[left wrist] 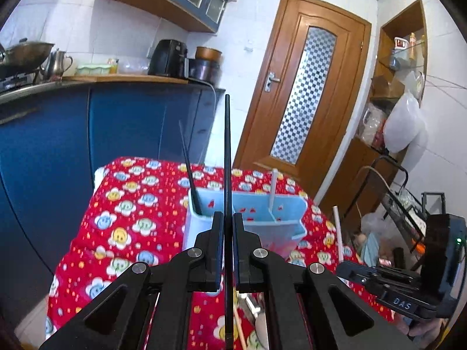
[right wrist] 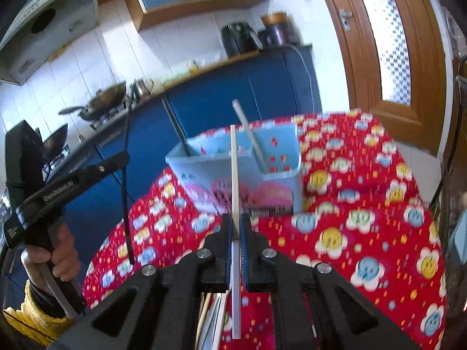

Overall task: Organize utensils
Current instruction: 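Carry both chopsticks over the blue box and lower them inside, then open both grippers to release the chopsticks into the box, then grasp a wooden chopstick with the left gripper while the right moves toward the forks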

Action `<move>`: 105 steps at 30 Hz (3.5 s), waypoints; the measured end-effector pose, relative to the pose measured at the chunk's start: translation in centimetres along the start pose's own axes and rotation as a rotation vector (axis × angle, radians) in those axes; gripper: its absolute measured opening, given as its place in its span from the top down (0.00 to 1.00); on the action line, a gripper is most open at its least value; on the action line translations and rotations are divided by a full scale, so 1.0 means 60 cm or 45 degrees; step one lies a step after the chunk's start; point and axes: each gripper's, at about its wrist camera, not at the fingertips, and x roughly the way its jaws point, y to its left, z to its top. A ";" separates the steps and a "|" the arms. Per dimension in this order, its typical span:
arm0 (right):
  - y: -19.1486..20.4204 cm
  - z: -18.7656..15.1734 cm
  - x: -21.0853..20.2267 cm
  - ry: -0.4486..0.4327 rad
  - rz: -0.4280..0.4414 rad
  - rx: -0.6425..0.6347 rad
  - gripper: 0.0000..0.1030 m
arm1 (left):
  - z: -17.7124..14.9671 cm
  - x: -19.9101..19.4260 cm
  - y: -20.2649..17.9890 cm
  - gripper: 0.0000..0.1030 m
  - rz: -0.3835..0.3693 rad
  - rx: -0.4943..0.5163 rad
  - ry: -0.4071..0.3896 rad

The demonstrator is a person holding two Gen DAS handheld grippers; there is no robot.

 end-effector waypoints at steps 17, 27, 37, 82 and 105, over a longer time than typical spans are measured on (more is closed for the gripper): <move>-0.027 0.090 0.018 -0.223 -0.035 -0.024 0.93 | 0.088 0.035 -0.022 0.95 -0.005 0.000 -0.205; -0.039 0.135 0.057 -0.315 -0.082 -0.079 0.93 | 0.122 0.083 -0.016 0.95 0.055 -0.011 -0.358; -0.040 0.141 0.121 -0.394 -0.136 -0.179 0.93 | 0.098 0.142 -0.002 0.95 0.158 0.010 -0.424; -0.006 0.062 0.015 -0.212 -0.205 -0.068 0.65 | 0.016 0.039 0.014 0.67 0.166 -0.030 -0.102; 0.010 -0.044 -0.032 -0.021 -0.187 0.012 0.62 | -0.091 -0.003 -0.006 0.67 0.113 -0.021 0.282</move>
